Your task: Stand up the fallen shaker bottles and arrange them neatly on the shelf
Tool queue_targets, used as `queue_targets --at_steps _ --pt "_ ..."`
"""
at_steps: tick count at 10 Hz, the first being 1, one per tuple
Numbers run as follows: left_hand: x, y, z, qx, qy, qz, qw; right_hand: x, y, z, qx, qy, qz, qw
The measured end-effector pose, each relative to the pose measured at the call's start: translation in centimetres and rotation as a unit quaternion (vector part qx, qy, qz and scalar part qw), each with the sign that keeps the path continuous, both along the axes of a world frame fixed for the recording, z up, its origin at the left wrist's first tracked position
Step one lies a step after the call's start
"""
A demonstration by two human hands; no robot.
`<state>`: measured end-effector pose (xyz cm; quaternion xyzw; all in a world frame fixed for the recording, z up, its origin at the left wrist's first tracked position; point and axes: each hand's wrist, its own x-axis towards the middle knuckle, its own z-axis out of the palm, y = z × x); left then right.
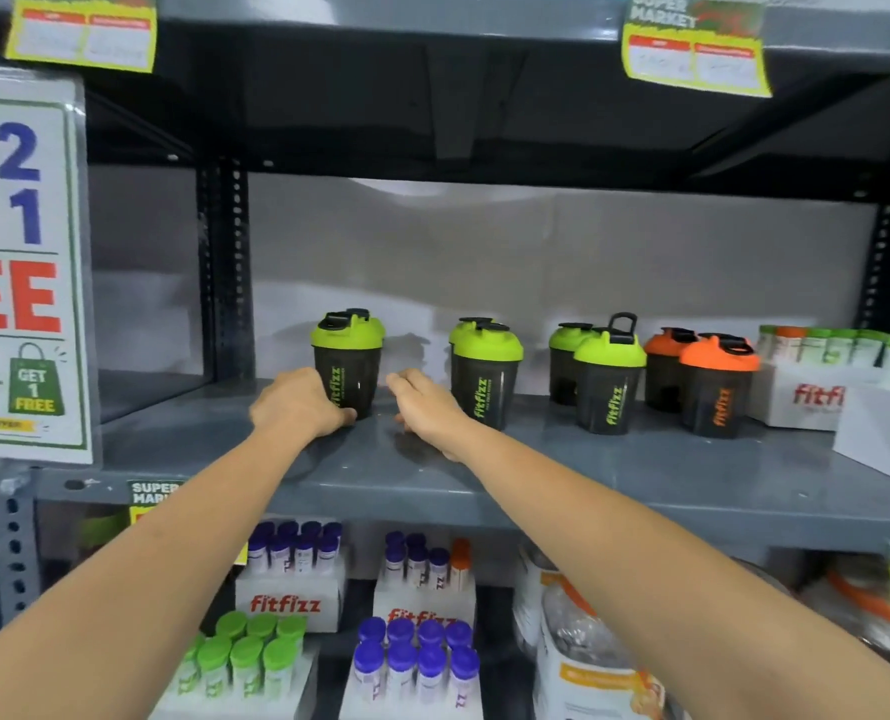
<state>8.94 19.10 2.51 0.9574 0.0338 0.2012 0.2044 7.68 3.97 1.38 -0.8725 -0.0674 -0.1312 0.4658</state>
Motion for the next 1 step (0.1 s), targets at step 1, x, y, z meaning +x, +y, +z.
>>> queue_targets --at_steps 1 --pt "-2.04 -0.85 0.63 -0.006 -0.014 -0.011 1.0 -2.53 -2.8 0.21 -0.047 -0.074 -0.047 0.995"
